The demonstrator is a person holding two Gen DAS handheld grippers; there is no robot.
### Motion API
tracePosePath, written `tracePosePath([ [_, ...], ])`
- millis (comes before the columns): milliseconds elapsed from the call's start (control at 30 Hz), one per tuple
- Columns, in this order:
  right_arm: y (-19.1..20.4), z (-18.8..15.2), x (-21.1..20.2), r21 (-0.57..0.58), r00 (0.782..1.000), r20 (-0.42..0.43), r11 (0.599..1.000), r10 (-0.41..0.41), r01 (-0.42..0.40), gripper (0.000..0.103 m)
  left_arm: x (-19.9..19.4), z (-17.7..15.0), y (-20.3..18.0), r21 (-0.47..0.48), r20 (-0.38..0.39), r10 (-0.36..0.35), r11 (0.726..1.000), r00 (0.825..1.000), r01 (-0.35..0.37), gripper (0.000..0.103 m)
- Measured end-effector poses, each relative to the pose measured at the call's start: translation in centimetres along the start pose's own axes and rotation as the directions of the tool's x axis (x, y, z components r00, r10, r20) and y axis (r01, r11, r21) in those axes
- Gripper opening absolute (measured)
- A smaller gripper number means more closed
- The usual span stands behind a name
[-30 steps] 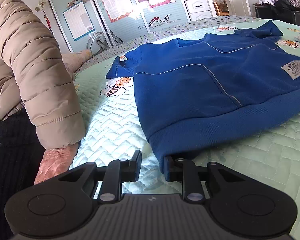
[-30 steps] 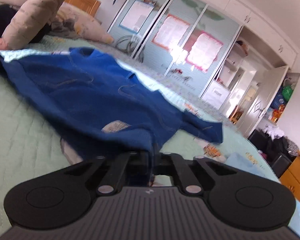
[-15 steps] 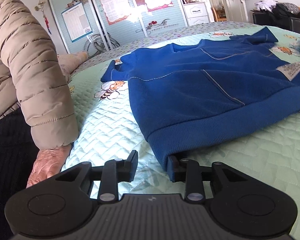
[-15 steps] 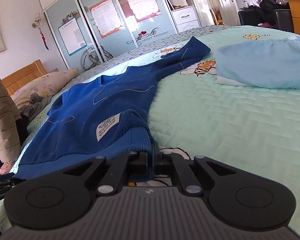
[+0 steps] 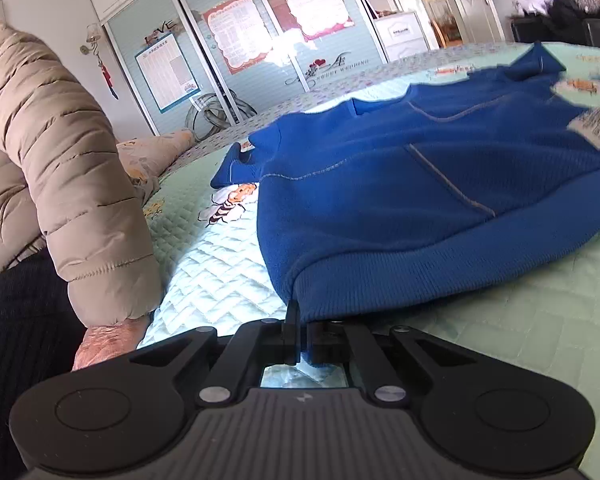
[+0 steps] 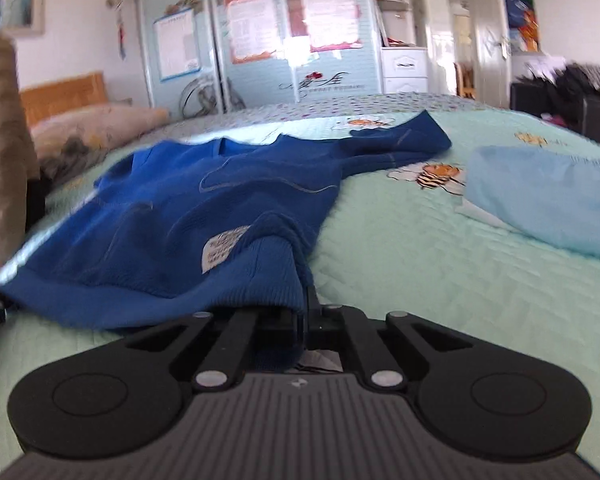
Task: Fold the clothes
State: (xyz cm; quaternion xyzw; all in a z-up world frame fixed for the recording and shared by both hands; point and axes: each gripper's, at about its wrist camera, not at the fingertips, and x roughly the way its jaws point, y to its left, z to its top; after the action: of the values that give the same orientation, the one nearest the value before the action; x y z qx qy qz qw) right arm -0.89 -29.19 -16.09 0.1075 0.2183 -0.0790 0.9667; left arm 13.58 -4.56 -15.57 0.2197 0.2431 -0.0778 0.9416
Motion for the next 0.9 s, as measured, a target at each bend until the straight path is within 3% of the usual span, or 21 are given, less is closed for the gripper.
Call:
tracePosePath([
  [133,-1.9,0.7,-1.1,0.154,0.999,0.028,0.987,0.03,-0.034,0.003,-2.5,0.9,1.8,-0.02,0.041,-0.002,1.0,0.999,0.002,0.001],
  [300,-1.7,2.6,-4.2,0.211,0.993,0.076,0.972,0.092,-0.107,0.003,-8.5,3.4,3.7,-0.033,0.101,0.009,0.999,0.995,-0.006,0.001],
  [400,-1.9,3.6,-6.9,0.231,0.988,0.112,0.965,0.103,-0.127,0.003,-10.8,3.7,4.2,-0.059,0.082,-0.006,0.998,0.997,0.011,0.002],
  [433,-2.7,3.8,-6.6,0.246,0.989,0.105,0.961,0.103,-0.126,0.003,-10.2,3.2,4.0,-0.055,0.047,-0.017,0.998,0.999,0.02,0.002],
  [533,-4.7,2.7,-3.4,0.301,0.994,-0.046,0.95,0.101,-0.082,0.003,-6.4,0.8,3.3,-0.066,-0.088,-0.064,0.996,0.994,0.058,0.002],
  [567,-5.3,1.7,-2.6,0.34,0.99,-0.102,0.939,0.1,-0.06,0.003,-5.8,0.1,3.0,-0.073,-0.11,-0.073,0.995,0.991,0.066,0.002],
  [633,-5.5,0.2,-2.6,0.37,0.987,-0.134,0.928,0.092,-0.037,0.003,-4.6,-1.4,2.3,-0.088,-0.153,-0.093,0.993,0.984,0.08,0.003],
  [767,-4.7,0.3,-4.2,0.324,0.991,-0.103,0.945,0.084,-0.046,0.003,-5.6,-1.2,2.1,-0.068,-0.118,-0.08,0.995,0.99,0.072,0.007],
  [900,-5.4,1.3,-4.8,0.34,0.993,-0.066,0.938,0.097,-0.069,0.003,-6.6,-0.3,2.8,-0.082,-0.087,-0.077,0.994,0.993,0.069,0.003],
])
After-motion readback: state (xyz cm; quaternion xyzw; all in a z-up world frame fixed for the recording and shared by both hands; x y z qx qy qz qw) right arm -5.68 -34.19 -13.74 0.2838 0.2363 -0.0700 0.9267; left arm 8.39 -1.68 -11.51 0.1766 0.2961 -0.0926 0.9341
